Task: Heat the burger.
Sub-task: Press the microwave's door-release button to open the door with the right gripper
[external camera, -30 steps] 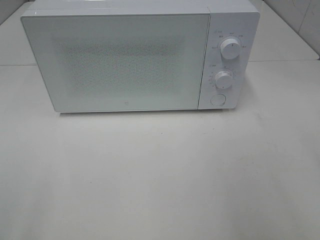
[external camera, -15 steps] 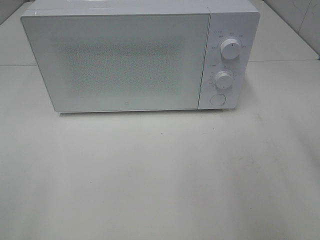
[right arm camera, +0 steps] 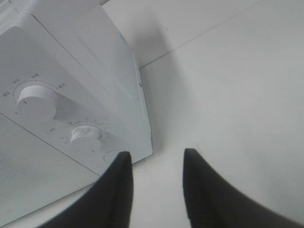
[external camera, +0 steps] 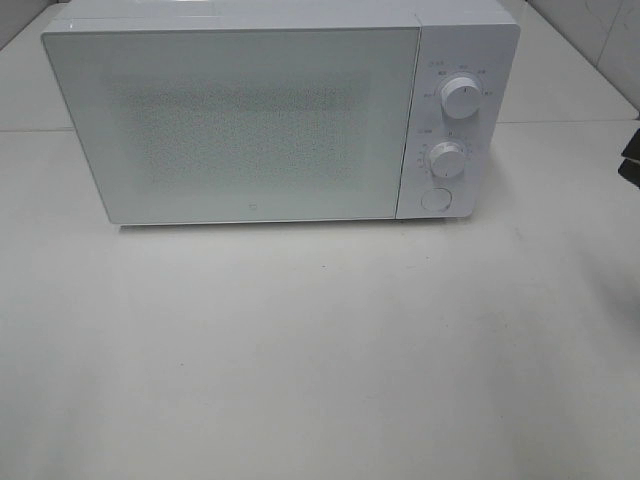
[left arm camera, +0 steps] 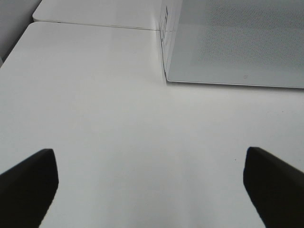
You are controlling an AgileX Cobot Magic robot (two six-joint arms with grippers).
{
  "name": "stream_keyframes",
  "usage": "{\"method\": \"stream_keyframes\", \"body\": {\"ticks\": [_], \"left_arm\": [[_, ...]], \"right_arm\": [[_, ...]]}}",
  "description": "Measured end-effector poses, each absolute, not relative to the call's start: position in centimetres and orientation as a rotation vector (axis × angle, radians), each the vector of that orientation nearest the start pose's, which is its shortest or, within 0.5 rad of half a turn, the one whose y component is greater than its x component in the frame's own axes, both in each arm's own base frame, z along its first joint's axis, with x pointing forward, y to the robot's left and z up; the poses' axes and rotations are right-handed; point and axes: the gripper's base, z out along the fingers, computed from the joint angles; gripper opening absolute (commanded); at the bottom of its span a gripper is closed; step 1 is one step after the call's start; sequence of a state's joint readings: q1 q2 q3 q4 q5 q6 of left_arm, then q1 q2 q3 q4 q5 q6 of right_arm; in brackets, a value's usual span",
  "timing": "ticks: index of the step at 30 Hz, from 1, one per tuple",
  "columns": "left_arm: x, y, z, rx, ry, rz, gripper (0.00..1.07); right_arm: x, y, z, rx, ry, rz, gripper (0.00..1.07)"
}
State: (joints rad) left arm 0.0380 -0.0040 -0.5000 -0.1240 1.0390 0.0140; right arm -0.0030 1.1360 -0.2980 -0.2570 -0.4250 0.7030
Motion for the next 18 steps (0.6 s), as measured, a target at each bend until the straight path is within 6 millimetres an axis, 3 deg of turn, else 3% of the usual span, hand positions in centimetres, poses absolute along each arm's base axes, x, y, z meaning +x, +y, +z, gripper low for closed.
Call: {"method": "stream_keyframes", "body": {"ticks": [2,18], "left_arm": [[-0.5,-1.0,28.0,-0.02,2.014,-0.115,0.98],[-0.5,-1.0,28.0,-0.02,2.014,-0.115,0.98]], "right_arm": [[20.6,1.2,20.2,0.458,1.894,0.504,0.0],[23.0,1.9,16.5,0.978,1.782,0.951,0.0]]}}
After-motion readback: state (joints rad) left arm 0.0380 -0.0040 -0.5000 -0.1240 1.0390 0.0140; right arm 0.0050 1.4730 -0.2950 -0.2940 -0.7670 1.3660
